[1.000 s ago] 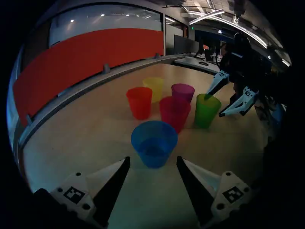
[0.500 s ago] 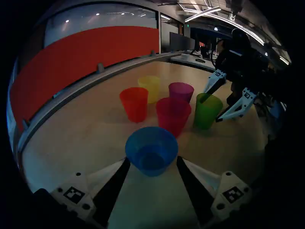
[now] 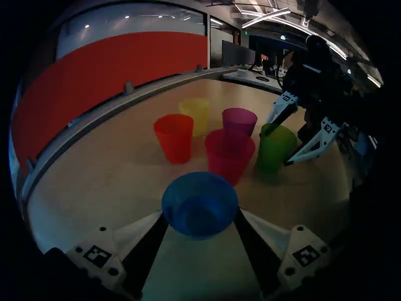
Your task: Pour water
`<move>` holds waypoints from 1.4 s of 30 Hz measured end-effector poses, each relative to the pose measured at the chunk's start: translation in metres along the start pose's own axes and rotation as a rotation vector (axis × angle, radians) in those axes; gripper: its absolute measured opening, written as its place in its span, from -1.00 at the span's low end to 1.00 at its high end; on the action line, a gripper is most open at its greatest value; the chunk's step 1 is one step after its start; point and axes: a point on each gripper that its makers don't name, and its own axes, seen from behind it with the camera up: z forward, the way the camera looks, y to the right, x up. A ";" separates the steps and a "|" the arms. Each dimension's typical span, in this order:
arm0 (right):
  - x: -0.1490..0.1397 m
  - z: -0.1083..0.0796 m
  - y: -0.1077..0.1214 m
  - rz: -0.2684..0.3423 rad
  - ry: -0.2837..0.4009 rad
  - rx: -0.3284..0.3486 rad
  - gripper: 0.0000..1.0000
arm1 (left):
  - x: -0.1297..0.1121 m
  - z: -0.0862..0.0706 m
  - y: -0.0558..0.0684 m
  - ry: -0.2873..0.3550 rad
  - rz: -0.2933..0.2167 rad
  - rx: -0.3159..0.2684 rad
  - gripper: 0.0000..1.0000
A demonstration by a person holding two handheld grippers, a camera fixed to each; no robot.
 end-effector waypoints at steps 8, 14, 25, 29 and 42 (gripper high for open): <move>0.001 0.001 0.002 0.004 0.004 0.002 0.99 | 0.002 0.005 0.000 0.000 -0.022 -0.003 0.81; -0.001 0.002 0.003 0.002 0.002 0.002 0.99 | 0.002 0.007 -0.002 -0.003 -0.030 0.010 0.80; 0.000 0.000 0.002 -0.001 0.005 0.001 0.98 | 0.003 0.006 -0.001 0.009 -0.049 0.002 0.70; 0.001 0.000 0.000 -0.002 0.001 0.005 0.82 | 0.002 0.004 -0.001 0.007 -0.046 0.003 0.70; 0.016 -0.009 -0.010 -0.021 0.032 0.019 0.76 | 0.014 -0.010 0.000 0.040 -0.049 0.014 0.70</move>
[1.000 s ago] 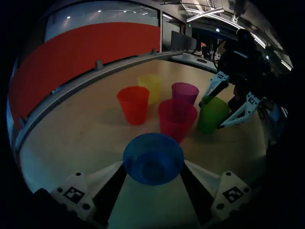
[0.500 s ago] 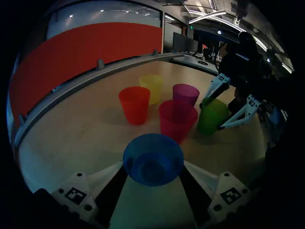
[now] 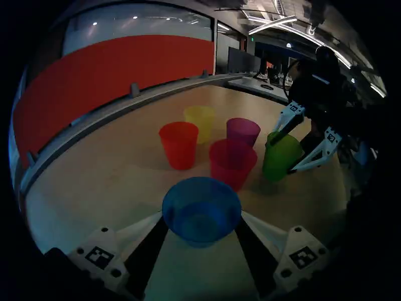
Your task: Pour water
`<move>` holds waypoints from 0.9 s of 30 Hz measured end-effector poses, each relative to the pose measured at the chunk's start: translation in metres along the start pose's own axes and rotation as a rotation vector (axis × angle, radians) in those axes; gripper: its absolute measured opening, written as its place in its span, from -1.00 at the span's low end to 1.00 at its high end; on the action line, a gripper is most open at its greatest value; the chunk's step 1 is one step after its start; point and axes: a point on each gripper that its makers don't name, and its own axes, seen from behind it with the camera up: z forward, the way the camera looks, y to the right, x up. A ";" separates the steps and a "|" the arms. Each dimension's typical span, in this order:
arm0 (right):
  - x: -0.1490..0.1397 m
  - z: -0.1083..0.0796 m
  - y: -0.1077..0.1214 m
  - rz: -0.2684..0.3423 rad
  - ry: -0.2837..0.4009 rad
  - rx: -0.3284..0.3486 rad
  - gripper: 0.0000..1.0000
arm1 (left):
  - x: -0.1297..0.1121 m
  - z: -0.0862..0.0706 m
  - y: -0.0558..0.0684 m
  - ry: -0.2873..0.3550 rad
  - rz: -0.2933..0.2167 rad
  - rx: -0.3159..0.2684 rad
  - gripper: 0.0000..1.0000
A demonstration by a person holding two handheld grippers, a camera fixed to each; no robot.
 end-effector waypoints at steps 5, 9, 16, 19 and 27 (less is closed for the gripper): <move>0.016 -0.011 0.001 0.002 0.032 -0.009 0.76 | 0.013 -0.012 0.003 0.031 0.003 0.013 0.70; 0.027 -0.020 0.004 0.004 0.053 -0.019 0.76 | 0.024 -0.023 0.005 0.056 0.008 0.027 0.70; 0.053 -0.038 0.003 -0.003 0.099 -0.023 0.76 | 0.048 -0.044 0.006 0.105 0.045 0.067 0.70; 0.067 -0.046 0.002 -0.013 0.123 -0.025 0.76 | 0.062 -0.054 0.007 0.137 0.049 0.082 0.70; 0.094 -0.063 -0.001 -0.034 0.176 -0.031 0.76 | 0.091 -0.077 0.011 0.217 0.026 0.104 0.70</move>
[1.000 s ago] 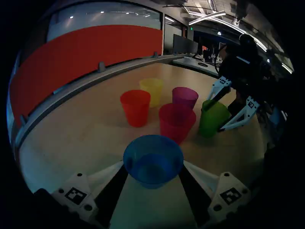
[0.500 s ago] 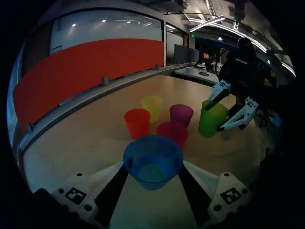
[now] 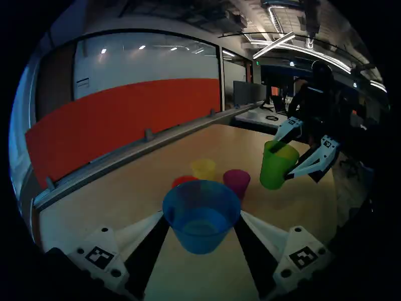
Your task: Pour water
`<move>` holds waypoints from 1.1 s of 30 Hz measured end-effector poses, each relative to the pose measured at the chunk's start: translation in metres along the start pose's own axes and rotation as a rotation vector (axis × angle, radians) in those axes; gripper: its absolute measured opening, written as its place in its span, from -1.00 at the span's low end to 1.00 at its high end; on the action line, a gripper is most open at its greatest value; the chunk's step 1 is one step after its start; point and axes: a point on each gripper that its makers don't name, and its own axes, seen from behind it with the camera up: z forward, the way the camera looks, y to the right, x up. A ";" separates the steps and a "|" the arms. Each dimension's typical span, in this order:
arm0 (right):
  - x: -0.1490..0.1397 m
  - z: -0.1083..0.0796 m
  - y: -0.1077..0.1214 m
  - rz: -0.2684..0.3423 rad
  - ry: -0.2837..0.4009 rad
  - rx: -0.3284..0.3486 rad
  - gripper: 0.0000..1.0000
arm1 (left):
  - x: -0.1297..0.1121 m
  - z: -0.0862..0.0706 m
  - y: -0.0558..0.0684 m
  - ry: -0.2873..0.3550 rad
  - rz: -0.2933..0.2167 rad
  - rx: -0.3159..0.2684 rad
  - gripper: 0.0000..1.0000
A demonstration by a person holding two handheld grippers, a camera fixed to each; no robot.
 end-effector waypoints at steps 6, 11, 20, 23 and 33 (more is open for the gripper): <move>0.019 -0.005 -0.001 -0.013 0.048 -0.007 0.77 | 0.013 -0.010 -0.002 0.047 -0.025 0.022 0.70; 0.029 -0.006 -0.002 -0.015 0.083 -0.014 0.78 | 0.021 -0.015 -0.003 0.078 -0.043 0.029 0.70; 0.044 -0.006 -0.003 -0.004 0.140 -0.019 0.78 | 0.035 -0.022 -0.005 0.133 -0.065 0.041 0.70; 0.049 -0.006 -0.001 0.005 0.158 -0.024 0.78 | 0.040 -0.024 -0.008 0.154 -0.075 0.050 0.69; 0.057 -0.005 0.000 0.024 0.195 -0.021 0.78 | 0.054 -0.031 -0.010 0.208 -0.078 0.066 0.70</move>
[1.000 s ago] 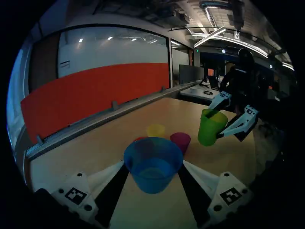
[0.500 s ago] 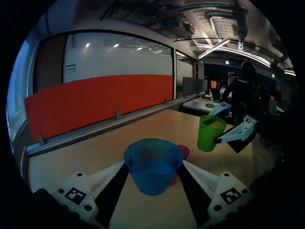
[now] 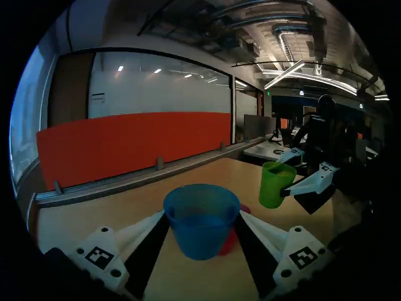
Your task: Pour water
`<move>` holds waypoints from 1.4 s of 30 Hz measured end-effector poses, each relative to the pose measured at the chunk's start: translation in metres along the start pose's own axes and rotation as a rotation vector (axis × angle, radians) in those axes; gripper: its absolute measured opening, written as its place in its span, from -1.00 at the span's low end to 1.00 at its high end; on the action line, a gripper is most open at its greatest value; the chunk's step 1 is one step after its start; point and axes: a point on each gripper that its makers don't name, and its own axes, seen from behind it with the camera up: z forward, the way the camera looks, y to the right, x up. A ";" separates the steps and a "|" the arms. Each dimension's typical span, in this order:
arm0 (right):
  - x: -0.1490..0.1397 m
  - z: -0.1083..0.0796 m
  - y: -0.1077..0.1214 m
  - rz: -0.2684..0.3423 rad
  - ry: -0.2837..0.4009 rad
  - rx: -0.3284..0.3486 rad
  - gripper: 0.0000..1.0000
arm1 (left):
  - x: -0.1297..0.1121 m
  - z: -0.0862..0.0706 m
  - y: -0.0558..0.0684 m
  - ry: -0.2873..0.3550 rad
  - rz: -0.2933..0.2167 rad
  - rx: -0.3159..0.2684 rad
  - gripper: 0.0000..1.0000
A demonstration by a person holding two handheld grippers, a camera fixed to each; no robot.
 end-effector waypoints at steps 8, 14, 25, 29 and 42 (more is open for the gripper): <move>0.005 0.004 0.000 0.000 0.013 0.001 0.78 | 0.014 -0.001 -0.003 0.040 0.014 0.016 0.70; 0.012 0.007 0.000 0.021 0.036 0.013 0.76 | 0.029 -0.002 -0.011 0.066 0.066 0.049 0.70; 0.020 0.019 0.005 0.012 0.054 0.031 0.76 | 0.049 -0.001 -0.016 0.083 0.158 0.073 0.70; 0.020 0.025 0.004 0.007 0.053 0.042 0.76 | 0.056 0.001 -0.019 0.084 0.209 0.092 0.70; 0.023 0.043 -0.011 -0.003 0.061 0.094 0.76 | 0.081 0.004 -0.009 0.105 0.356 0.120 0.70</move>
